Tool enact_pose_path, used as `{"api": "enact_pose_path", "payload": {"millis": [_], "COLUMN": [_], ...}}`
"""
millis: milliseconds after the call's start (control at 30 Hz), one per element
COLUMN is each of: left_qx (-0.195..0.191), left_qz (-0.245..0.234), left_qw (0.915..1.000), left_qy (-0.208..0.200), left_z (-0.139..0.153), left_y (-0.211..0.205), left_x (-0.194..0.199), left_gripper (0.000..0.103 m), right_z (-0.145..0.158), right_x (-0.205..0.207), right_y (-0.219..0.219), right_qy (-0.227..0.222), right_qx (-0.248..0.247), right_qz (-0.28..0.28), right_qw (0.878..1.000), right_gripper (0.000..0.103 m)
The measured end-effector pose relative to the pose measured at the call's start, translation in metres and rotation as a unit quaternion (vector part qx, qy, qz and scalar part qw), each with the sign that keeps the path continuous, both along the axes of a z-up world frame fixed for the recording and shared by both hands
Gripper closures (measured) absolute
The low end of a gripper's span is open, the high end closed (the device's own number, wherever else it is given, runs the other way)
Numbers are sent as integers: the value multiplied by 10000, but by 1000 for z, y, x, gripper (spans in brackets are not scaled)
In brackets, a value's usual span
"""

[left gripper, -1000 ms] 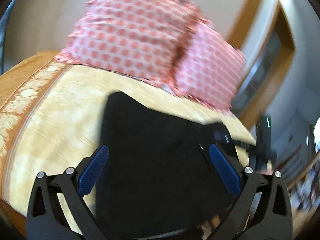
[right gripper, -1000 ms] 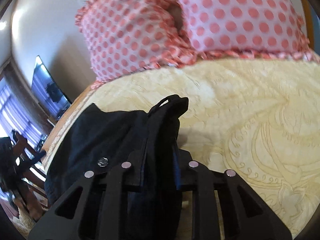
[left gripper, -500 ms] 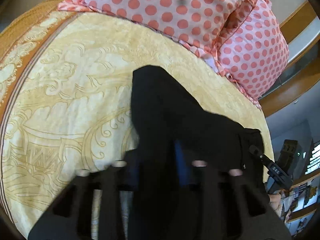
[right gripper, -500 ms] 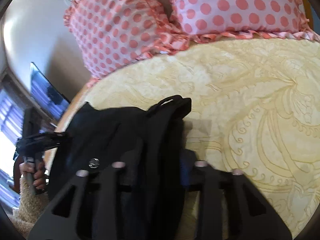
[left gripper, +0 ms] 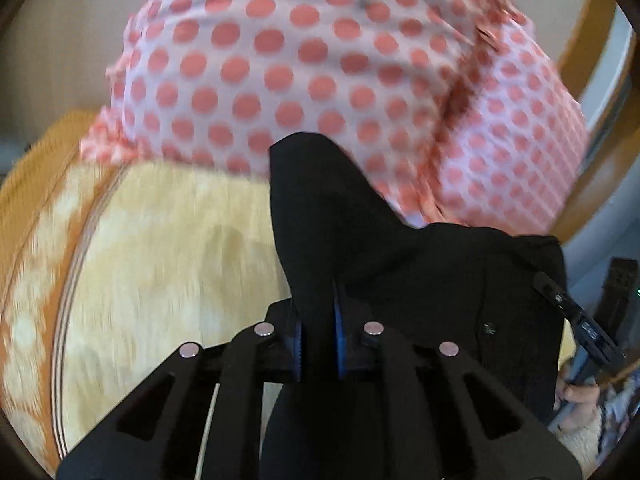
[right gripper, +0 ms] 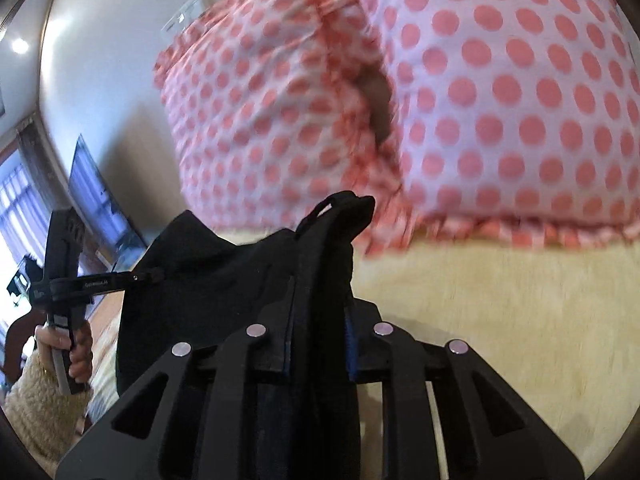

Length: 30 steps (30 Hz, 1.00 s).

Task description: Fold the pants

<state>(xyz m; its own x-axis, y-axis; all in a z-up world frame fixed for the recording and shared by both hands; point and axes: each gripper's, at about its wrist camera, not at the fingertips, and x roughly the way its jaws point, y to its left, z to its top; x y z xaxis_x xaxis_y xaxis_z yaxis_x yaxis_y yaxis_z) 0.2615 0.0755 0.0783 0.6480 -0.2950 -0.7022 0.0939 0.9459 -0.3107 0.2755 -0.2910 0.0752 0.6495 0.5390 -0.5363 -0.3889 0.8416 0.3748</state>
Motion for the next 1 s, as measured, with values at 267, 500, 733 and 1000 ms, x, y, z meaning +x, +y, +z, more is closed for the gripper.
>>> {"api": "enact_pose_path", "payload": {"millis": [267,500,733,1000], "left_qx": [165,137,-282,-132], "left_qz": [322,325,-856,-597], "left_qw": [9964,9994,9959,9966], "left_qy": [771,57,77,550], "left_z": [-64,-25,-28,-58], "left_y": [-8,0,-41,-54], "left_x": [57,5,-63,-55], "left_gripper": [80,46,23,22], "right_z": [-65,-18,-23,-37], "right_x": [57,-1,-55,-69], "right_y": [-7,1,34,50], "right_qy": [1394,448,628,666], "right_qx": [-104,-818,-1044,-1699], "right_qz": [-444,-449,425,77], "right_qw": [9892,9946,9916,9832], "right_gripper": [81,51,49,35]}}
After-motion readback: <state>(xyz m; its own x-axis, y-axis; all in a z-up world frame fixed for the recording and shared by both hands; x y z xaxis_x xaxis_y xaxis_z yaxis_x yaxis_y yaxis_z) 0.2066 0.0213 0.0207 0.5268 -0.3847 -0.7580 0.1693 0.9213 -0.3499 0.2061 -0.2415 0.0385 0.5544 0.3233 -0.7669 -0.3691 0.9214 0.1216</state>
